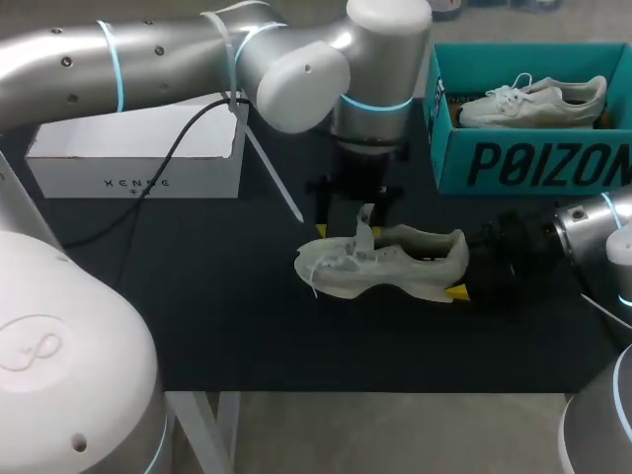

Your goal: Take the shoe out of the shoebox, open the shoe tongue, remove and reinsert the insole, then place the shoe into the shoebox

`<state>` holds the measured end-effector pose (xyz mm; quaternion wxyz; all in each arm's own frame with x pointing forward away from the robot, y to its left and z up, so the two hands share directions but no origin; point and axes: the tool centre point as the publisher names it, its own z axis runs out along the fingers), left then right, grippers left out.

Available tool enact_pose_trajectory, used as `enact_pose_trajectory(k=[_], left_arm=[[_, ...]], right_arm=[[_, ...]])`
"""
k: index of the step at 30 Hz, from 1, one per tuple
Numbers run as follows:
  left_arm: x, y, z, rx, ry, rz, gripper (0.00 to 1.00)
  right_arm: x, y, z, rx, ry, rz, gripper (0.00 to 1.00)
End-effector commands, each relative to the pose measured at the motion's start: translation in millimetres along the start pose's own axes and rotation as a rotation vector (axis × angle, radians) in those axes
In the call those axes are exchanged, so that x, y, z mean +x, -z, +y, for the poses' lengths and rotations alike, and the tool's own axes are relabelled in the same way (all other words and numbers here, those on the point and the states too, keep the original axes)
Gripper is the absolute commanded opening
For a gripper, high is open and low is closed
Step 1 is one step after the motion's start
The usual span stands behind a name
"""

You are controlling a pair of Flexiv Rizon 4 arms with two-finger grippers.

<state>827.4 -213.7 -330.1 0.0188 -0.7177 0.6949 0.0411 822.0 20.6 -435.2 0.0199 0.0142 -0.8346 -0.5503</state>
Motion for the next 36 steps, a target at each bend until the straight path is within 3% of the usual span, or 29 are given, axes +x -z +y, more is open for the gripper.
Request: enact_pose_trajectory(k=[1,5,7,8,10,30,33,36], left_arm=[[-8.2,27,4,0.038,-0.045,0.024,1.00],[-7.4,55,4,0.042,-0.246,0.040,1.00],[-3.3,68,8,0.049,-0.517,-0.017,1.00],[-2.8,75,14,0.100,-0.683,-0.040,1.00],[-8.9,81,32,0.100,-1.079,-0.084,1.00],[-8.9,81,32,0.100,-1.079,-0.084,1.00],[-10.1,100,24,0.149,-1.207,-0.160,1.00],[-2.0,105,21,0.140,-1.303,-0.205,1.00]], right_arm=[[-1.0,-4,-4.2,0.003,-0.002,-0.001,0.00],[-1.0,-4,-4.2,0.003,-0.002,-0.001,0.00],[-1.0,-4,-4.2,0.003,-0.002,-0.001,0.00],[-1.0,-4,-4.2,0.003,-0.002,-0.001,0.00],[-1.0,-4,-4.2,0.003,-0.002,-0.001,0.00],[-1.0,-4,-4.2,0.003,-0.002,-0.001,0.00],[-1.0,-4,-4.2,0.003,-0.002,-0.001,0.00],[-1.0,-4,-4.2,0.003,-0.002,-0.001,0.00]])
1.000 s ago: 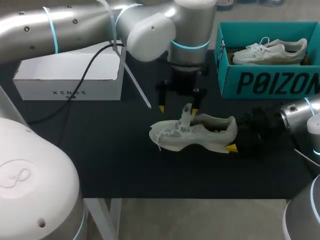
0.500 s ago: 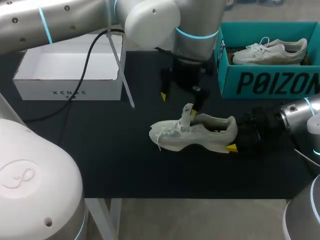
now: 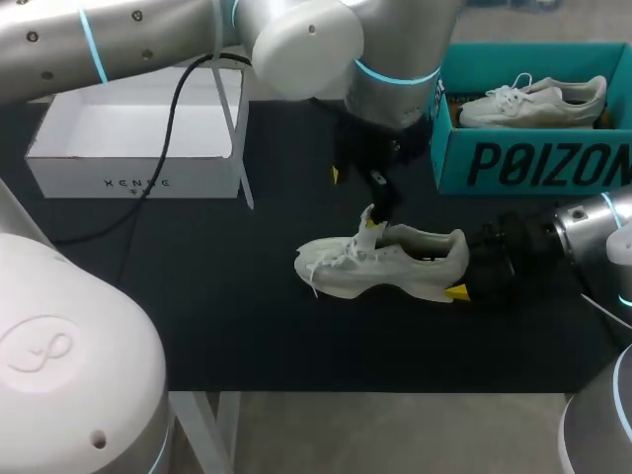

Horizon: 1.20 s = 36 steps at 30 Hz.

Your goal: Take the shoe out of the shoebox, open the shoe tongue, remove and reinsert the insole, then place the shoe into the shoebox

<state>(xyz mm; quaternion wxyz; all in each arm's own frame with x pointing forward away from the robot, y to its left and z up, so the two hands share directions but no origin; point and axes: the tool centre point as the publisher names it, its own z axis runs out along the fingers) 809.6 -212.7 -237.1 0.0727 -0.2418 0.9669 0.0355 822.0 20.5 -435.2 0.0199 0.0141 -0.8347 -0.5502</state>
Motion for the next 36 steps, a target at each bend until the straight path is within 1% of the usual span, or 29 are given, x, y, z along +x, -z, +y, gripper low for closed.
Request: enact_pose_trajectory(k=[1,3,4,5,6,8,9,10,11,13,14,16,19,25,30,36], left_arm=[[2.5,13,-10,-0.010,-0.236,-0.074,1.00],[4.6,11,-15,-0.032,-0.258,-0.079,1.00],[6.3,9,-17,-0.002,-0.292,-0.061,1.00],[9.4,9,-19,0.001,-0.306,-0.072,1.00],[12.0,7,-22,-0.015,-0.309,-0.080,1.00],[17.5,3,-27,0.008,-0.330,-0.069,1.00],[19.1,0,-30,0.012,-0.326,-0.053,0.65],[21.6,-4,-33,0.016,-0.339,-0.048,0.22],[24.3,-8,-36,0.010,-0.344,-0.051,0.00],[28.0,-15,-41,0.029,-0.336,-0.039,0.00],[29.8,-19,-43,0.014,-0.339,-0.038,0.00],[31.3,-25,-46,0.029,-0.327,-0.019,0.00],[35.0,-36,-51,0.030,-0.345,-0.007,0.00],[49.1,-50,-62,0.031,-0.401,-0.001,0.00],[53.6,-59,-63,0.029,-0.411,0.028,0.00],[53.3,-77,-63,0.023,-0.408,0.039,0.00]], right_arm=[[-1.0,-4,-4.1,0.003,-0.002,-0.001,0.00],[-1.0,-4,-4.1,0.003,-0.002,-0.001,0.00],[-1.0,-4,-4.1,0.003,-0.002,-0.001,0.00],[-1.0,-4,-4.1,0.003,-0.002,-0.001,0.00],[-1.0,-4,-4.1,0.003,-0.002,-0.001,0.00],[-1.0,-4,-4.1,0.003,-0.002,-0.001,0.00],[-1.0,-4,-4.1,0.003,-0.002,-0.001,0.00],[-1.0,-4,-4.1,0.003,-0.002,-0.001,0.00],[-1.0,-4,-4.1,0.003,-0.002,-0.001,0.00],[-1.0,-4,-4.1,0.003,-0.002,-0.001,0.00],[-1.0,-4,-4.1,0.003,-0.002,-0.001,0.00],[-1.0,-4,-4.1,0.003,-0.002,-0.001,0.00],[-1.0,-4,-4.1,0.003,-0.002,-0.001,0.00],[-1.0,-4,-4.1,0.003,-0.002,-0.001,0.00],[-1.0,-4,-4.1,0.003,-0.002,-0.001,0.00],[-1.0,-4,-4.1,0.003,-0.002,-0.001,0.00]])
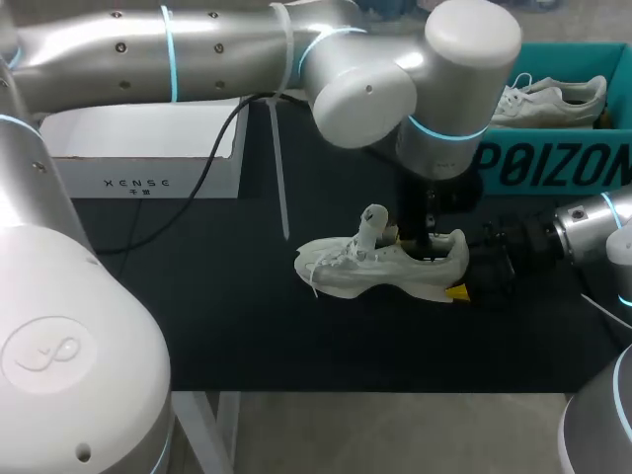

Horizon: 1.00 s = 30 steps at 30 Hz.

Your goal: Take the shoe out of the shoebox, open the shoe tongue, remove and reinsert the insole, then place the shoe into the shoebox

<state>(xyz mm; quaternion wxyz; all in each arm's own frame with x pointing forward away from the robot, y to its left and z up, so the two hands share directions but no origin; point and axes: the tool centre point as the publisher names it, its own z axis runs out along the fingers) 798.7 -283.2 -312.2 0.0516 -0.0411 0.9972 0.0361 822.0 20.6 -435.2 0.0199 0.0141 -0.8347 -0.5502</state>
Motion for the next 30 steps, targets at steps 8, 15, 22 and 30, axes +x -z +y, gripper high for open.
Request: enact_pose_trajectory(k=[8,15,22,30], left_arm=[[-8.8,-24,-9,0.018,-0.007,0.013,0.00],[-13.8,-26,-11,0.017,-0.007,0.020,0.00],[-25.2,-21,-18,0.039,-0.021,0.011,0.00],[-25.5,-28,-23,0.021,-0.045,0.015,0.00]], right_arm=[[-1.0,-4,-4.1,0.003,-0.002,-0.001,0.00],[-1.0,-4,-4.1,0.003,-0.002,-0.001,0.00],[-1.0,-4,-4.1,0.003,-0.002,-0.001,0.00],[-1.0,-4,-4.1,0.003,-0.002,-0.001,0.00]])
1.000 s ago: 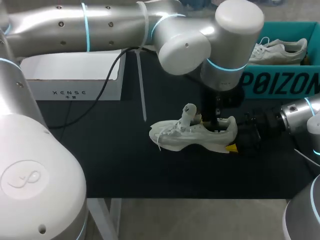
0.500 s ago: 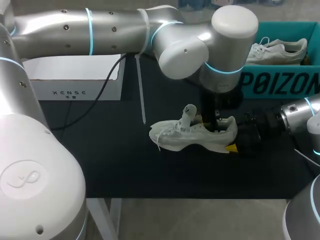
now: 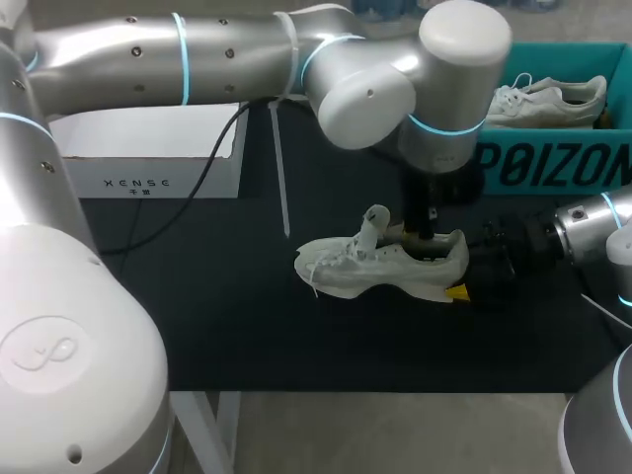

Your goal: Take the shoe out of the shoebox, open the shoe tongue, remove and reinsert the insole, then place the shoe into the shoebox

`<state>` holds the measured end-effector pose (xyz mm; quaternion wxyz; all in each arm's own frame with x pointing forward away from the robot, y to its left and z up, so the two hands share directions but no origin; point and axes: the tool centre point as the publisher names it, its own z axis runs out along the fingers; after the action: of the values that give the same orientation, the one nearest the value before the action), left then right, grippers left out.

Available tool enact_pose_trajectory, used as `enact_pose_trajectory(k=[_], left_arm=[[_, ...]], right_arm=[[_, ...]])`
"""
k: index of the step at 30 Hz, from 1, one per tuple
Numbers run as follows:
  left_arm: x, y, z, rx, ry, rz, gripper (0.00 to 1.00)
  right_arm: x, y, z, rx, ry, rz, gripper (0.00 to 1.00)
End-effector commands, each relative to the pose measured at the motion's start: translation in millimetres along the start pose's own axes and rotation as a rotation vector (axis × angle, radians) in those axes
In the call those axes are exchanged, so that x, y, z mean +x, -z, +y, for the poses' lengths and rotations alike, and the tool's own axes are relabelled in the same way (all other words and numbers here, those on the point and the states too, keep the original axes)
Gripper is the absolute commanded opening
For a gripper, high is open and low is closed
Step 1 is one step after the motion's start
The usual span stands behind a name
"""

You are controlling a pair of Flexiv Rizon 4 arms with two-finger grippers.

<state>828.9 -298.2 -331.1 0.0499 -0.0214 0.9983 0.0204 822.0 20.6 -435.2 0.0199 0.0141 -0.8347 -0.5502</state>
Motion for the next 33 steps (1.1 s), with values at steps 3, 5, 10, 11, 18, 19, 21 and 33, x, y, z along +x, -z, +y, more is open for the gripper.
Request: enact_pose_trajectory(k=[3,5,10,11,18,19,21,33], left_arm=[[6.9,-17,-4,-0.020,-0.022,0.034,0.00],[11.4,-22,-5,-0.024,-0.034,0.043,0.00],[18.1,-32,-6,-0.041,-0.049,0.054,0.00],[18.7,-35,-6,-0.044,-0.051,0.062,0.00],[25.2,-47,-8,-0.047,-0.082,0.107,0.00],[25.7,-48,-8,-0.047,-0.083,0.108,0.00],[26.2,-48,-8,-0.045,-0.084,0.114,0.00],[27.2,-54,-6,-0.076,-0.076,0.127,0.51]], right_arm=[[-1.0,-4,-4.1,0.003,-0.002,-0.001,0.00],[-1.0,-4,-4.1,0.003,-0.002,-0.001,0.00],[-1.0,-4,-4.1,0.003,-0.002,-0.001,0.00],[-1.0,-4,-4.1,0.003,-0.002,-0.001,0.00],[-1.0,-4,-4.1,0.003,-0.002,-0.001,0.00],[-1.0,-4,-4.1,0.003,-0.002,-0.001,0.00],[-1.0,-4,-4.1,0.003,-0.002,-0.001,0.00],[-1.0,-4,-4.1,0.003,-0.002,-0.001,0.00]])
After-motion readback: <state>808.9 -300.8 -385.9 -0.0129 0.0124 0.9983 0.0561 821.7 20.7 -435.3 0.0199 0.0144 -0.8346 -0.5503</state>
